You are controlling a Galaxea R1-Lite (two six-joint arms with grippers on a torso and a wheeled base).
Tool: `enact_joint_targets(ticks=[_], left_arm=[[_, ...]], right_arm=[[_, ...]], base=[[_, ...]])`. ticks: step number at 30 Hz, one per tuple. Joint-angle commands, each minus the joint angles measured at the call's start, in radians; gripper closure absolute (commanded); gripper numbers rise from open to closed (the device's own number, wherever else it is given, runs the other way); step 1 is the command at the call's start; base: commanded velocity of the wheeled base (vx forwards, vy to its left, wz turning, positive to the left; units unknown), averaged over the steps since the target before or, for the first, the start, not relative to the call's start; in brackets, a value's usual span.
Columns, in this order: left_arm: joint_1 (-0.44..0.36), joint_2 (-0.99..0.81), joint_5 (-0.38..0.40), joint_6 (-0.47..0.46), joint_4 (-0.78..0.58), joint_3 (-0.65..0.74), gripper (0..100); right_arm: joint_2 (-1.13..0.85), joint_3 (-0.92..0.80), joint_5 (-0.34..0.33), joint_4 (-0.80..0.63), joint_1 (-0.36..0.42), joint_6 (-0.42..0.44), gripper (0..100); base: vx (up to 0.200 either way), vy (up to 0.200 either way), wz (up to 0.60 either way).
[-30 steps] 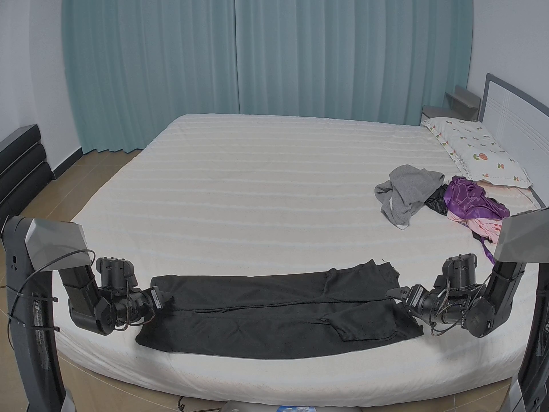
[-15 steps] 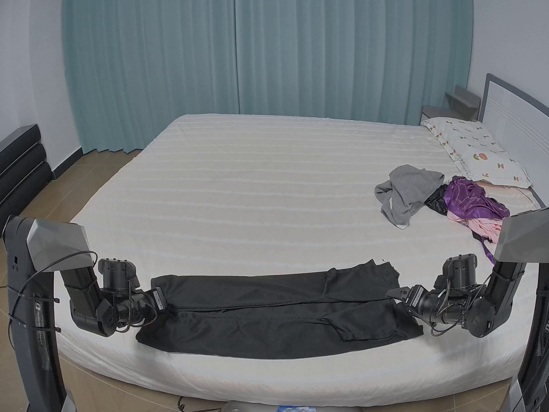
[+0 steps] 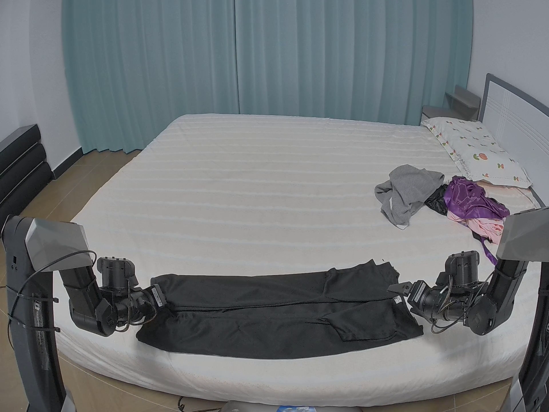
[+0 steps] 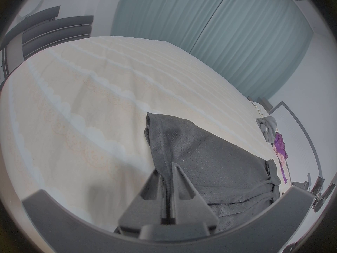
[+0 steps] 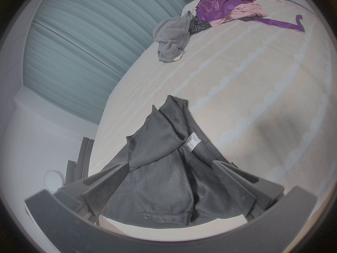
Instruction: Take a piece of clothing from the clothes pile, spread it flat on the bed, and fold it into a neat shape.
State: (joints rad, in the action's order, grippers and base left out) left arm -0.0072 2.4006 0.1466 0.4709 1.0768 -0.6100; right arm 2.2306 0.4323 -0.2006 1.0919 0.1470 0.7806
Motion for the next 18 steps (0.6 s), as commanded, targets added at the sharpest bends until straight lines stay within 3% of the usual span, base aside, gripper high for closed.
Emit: enact_joint_targets(ticks=[1,6,18], left_arm=[[-0.002,-0.001,0.001,0.002,0.0,-0.001,100],[-0.004,-0.003,0.001,0.005,0.0,-0.002,100],[-0.019,0.0,0.001,0.068,0.0,-0.07,100]], right_arm=[[-0.003,0.0,0.0,0.0,0.0,0.0,0],[-0.003,0.0,0.0,0.0,0.002,0.0,0],[0.0,0.006,0.0,0.0,0.006,0.002,0]], base=[[-0.2,0.0,0.0],[-0.2,0.0,0.0],[0.0,0.0,0.0]])
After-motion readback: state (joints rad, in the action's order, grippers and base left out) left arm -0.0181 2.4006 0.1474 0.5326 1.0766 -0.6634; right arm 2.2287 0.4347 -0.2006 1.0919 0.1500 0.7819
